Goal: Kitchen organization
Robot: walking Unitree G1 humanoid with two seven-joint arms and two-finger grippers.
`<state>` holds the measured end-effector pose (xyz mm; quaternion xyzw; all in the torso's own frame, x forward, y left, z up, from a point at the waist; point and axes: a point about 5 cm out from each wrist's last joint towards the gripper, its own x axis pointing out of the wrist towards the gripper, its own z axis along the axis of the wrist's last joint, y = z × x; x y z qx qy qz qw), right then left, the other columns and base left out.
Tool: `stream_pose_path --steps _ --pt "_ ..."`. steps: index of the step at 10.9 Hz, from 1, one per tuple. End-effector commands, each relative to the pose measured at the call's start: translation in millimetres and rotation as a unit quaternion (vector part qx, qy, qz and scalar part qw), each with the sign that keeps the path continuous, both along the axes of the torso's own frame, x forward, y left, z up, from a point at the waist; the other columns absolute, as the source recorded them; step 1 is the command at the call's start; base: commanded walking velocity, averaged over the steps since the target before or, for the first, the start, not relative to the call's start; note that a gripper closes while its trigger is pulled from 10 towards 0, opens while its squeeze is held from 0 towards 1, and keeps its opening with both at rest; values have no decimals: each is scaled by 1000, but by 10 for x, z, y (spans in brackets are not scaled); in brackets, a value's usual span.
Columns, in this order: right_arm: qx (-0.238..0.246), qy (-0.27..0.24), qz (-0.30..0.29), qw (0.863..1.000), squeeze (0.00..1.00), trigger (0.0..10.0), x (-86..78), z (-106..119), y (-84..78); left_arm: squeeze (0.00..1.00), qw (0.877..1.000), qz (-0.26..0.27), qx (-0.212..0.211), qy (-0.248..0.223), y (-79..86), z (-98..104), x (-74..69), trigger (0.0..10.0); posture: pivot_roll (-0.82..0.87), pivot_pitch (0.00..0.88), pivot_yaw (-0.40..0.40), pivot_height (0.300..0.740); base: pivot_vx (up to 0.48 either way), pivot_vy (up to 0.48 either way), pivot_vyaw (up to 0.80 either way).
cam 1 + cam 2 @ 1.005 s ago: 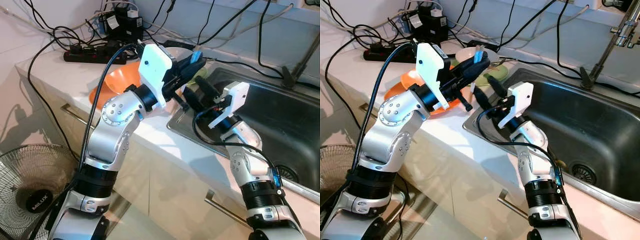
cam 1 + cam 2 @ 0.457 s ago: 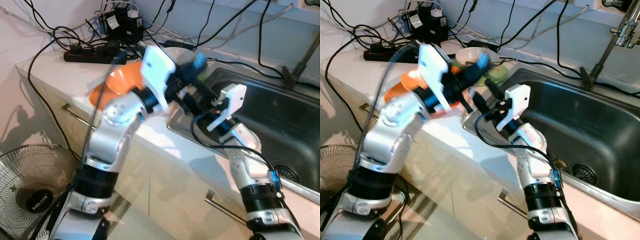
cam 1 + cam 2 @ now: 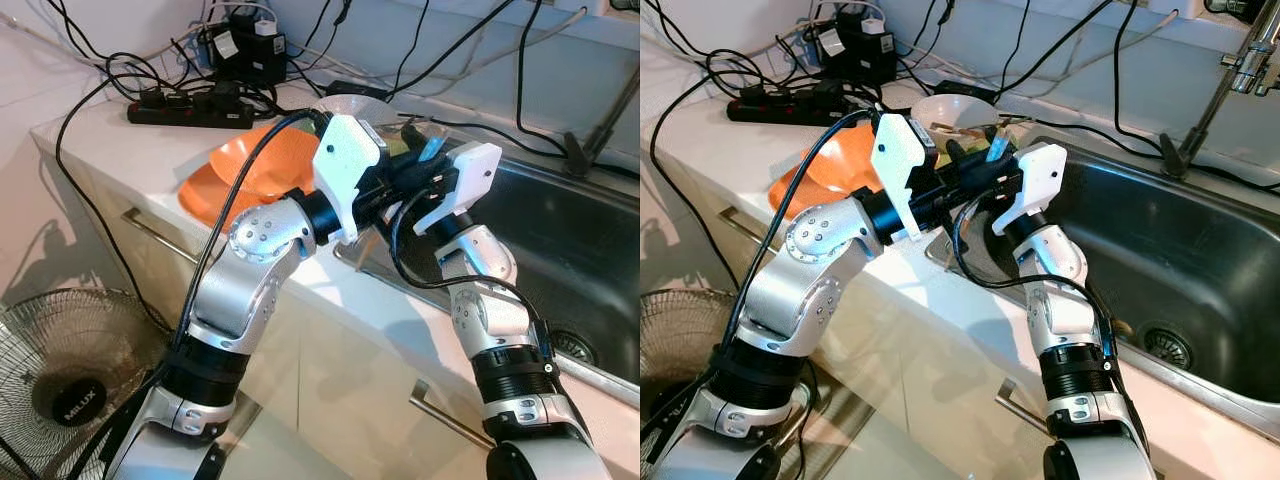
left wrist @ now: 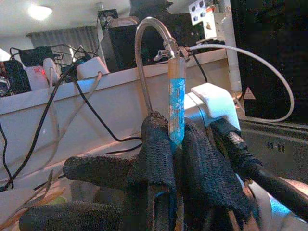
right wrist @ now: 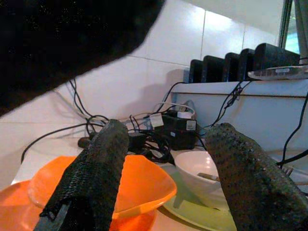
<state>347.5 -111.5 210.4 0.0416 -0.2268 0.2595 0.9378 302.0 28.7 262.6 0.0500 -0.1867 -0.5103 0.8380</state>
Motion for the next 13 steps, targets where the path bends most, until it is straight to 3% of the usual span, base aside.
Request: stream_pose_path --steps 1,5,8,11,13 --pt "-3 -11 8 1000 0 10000 3 35 47 0 1000 -9 6 -4 -49 -3 -28 10000 201 7 -9 740 0 0 0" --pt "-27 -5 119 993 0 10000 -151 -54 223 0 993 97 -44 -45 119 176 157 10000 201 7 -10 740 0 0 0" --pt "-41 3 197 980 0 10000 -286 -119 344 0 993 106 -40 -44 106 140 178 10000 200 6 -8 740 0 0 0" --pt "-48 6 228 972 0 10000 -359 -130 396 0 983 170 -54 -44 209 155 303 10000 199 8 -8 740 0 0 0" --pt "-49 7 224 973 0 10000 -366 -147 408 0 983 171 -60 -38 222 148 312 10000 199 8 -8 740 0 0 0"
